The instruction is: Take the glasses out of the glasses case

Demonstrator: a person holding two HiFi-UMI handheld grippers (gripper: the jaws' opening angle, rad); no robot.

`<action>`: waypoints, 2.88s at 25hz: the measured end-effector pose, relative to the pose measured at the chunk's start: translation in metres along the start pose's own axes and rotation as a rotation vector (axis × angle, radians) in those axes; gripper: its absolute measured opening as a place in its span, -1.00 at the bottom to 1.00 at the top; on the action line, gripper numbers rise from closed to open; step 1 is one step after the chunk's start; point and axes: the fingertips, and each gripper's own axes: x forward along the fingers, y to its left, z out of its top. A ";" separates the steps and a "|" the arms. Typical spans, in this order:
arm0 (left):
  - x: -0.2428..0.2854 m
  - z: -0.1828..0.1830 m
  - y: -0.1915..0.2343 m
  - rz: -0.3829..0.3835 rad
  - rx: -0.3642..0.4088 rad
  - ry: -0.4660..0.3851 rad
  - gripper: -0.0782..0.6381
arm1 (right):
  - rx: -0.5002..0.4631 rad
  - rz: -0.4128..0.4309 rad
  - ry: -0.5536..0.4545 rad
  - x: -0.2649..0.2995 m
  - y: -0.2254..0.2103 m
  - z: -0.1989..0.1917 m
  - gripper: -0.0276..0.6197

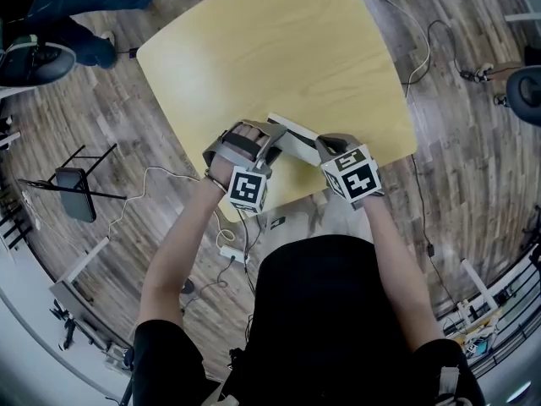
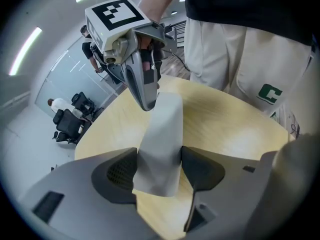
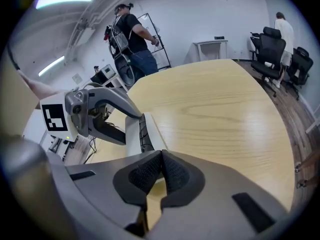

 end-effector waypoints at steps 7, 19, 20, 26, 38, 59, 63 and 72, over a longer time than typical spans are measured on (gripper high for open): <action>-0.001 0.001 -0.007 0.047 -0.016 0.029 0.03 | 0.004 -0.013 0.024 0.004 -0.003 -0.008 -0.86; -0.022 0.004 -0.018 0.028 -0.052 0.041 0.02 | -0.003 -0.018 0.030 0.004 0.000 -0.008 -0.86; -0.024 0.005 -0.020 0.025 -0.055 0.042 0.02 | -0.008 -0.017 0.027 0.002 0.001 -0.007 -0.86; -0.035 0.009 -0.036 0.012 -0.075 0.047 0.00 | -0.051 -0.008 0.007 -0.004 0.014 0.000 -0.86; -0.040 0.009 -0.043 0.074 -0.144 0.075 -0.21 | -0.179 -0.011 0.004 0.000 0.038 0.006 -0.86; -0.038 0.002 -0.072 0.101 -0.230 0.116 -0.27 | -0.514 -0.066 0.064 0.047 0.074 0.016 -0.73; -0.038 0.002 -0.073 0.103 -0.247 0.116 -0.27 | -0.547 -0.104 0.063 0.048 0.072 0.016 -0.81; -0.042 0.000 -0.073 0.098 -0.256 0.132 -0.27 | -0.468 -0.032 0.042 0.037 0.081 0.018 -0.84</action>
